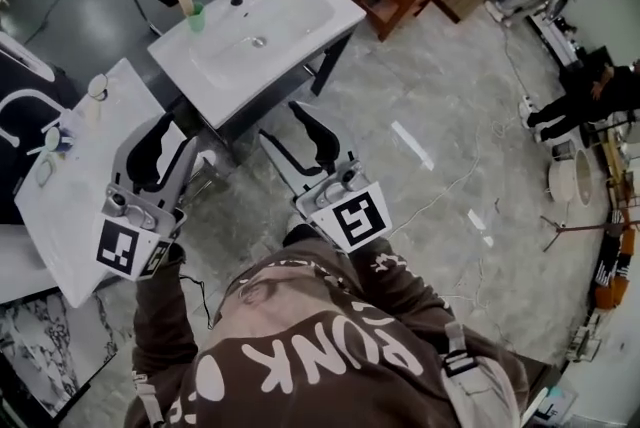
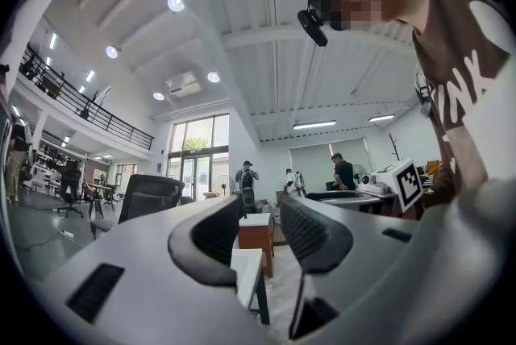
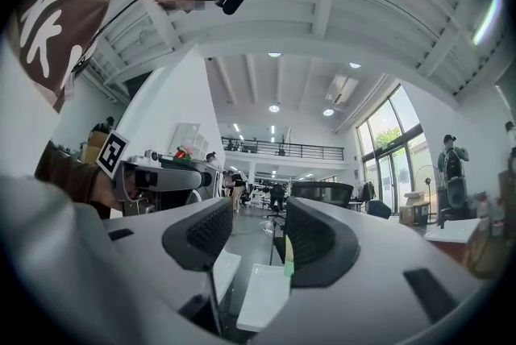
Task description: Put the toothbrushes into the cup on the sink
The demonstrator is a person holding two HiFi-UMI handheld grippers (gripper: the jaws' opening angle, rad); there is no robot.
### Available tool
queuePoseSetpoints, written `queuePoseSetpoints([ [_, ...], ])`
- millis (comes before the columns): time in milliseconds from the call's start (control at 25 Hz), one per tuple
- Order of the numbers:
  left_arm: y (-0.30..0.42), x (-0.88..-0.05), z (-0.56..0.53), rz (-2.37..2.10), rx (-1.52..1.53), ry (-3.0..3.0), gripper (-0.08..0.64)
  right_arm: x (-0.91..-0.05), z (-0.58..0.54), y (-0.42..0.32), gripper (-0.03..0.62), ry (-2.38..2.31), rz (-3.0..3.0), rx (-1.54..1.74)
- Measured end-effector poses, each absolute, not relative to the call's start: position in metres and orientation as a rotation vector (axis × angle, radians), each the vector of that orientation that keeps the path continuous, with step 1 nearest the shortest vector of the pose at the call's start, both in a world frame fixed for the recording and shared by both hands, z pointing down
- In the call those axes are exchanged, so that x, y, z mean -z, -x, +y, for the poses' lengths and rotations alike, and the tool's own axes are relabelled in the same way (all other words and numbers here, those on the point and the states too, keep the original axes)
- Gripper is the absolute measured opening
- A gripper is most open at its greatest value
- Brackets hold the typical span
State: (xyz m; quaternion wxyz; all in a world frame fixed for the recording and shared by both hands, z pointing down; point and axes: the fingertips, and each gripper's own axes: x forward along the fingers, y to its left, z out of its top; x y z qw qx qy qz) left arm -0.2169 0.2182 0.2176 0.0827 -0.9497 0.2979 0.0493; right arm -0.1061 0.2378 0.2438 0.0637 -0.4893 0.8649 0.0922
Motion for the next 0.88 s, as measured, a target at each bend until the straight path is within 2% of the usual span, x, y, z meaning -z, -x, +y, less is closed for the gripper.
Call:
queuePoseSetpoints([
  [360,0.2,-0.212,0.256,0.898,-0.165,2.847,0.147,-0.238,0.273,0.098,0.209,1.459,2.659,-0.277],
  [600,0.181,-0.209,0.268,0.901,-0.156,2.838,0.148,-0.232,0.282,0.085,0.121,1.448,2.665,-0.293],
  [880,0.168,-0.208,0.275,0.905,-0.145,2.828,0.148,-0.231,0.286,0.074,0.103,1.448,2.667,-0.332],
])
